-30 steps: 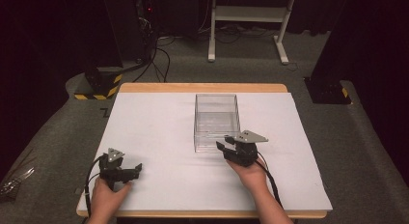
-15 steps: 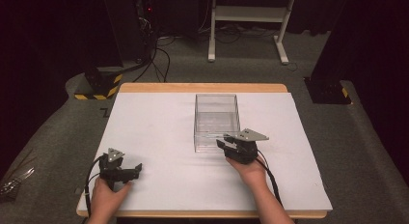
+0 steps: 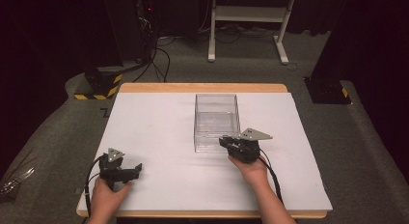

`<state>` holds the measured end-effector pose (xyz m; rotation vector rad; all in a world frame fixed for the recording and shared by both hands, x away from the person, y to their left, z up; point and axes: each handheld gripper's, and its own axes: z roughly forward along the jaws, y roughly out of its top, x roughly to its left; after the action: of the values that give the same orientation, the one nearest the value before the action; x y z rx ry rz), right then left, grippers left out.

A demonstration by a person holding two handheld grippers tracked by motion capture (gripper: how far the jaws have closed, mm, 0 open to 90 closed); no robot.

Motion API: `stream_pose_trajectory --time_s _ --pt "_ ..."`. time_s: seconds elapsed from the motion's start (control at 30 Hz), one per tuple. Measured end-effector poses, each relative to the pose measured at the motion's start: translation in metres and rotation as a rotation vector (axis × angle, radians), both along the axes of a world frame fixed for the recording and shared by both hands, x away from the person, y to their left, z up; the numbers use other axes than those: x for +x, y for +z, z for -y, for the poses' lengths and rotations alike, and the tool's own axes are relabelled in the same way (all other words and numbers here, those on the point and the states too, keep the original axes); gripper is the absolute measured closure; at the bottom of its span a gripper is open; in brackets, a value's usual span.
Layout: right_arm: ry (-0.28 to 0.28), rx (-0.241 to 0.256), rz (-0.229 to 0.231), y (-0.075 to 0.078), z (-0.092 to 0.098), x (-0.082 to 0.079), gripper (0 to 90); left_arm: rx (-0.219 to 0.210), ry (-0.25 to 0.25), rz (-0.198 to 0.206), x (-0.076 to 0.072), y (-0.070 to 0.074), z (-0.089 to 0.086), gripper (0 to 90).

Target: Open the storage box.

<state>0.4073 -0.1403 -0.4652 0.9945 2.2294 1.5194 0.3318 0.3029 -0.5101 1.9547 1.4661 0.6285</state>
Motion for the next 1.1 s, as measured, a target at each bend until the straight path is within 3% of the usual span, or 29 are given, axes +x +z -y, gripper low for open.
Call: stream_pose_trajectory --time_s 0.7,0.8,0.93,1.1 --pt "0.027 0.012 0.021 -0.003 0.009 -0.018 79.9 0.000 0.001 0.001 0.000 0.000 0.000 2.2" --pt "0.026 0.014 0.022 -0.004 0.009 -0.018 78.8 0.000 0.001 0.001 0.000 0.000 0.000 2.2" --pt "0.044 -0.002 0.014 -0.008 0.005 -0.014 69.4 0.000 0.000 0.000 0.000 0.000 0.000 2.2" --pt "0.053 0.021 0.013 -0.008 0.003 -0.011 69.3 0.000 0.000 0.000 0.000 0.000 0.000 2.2"
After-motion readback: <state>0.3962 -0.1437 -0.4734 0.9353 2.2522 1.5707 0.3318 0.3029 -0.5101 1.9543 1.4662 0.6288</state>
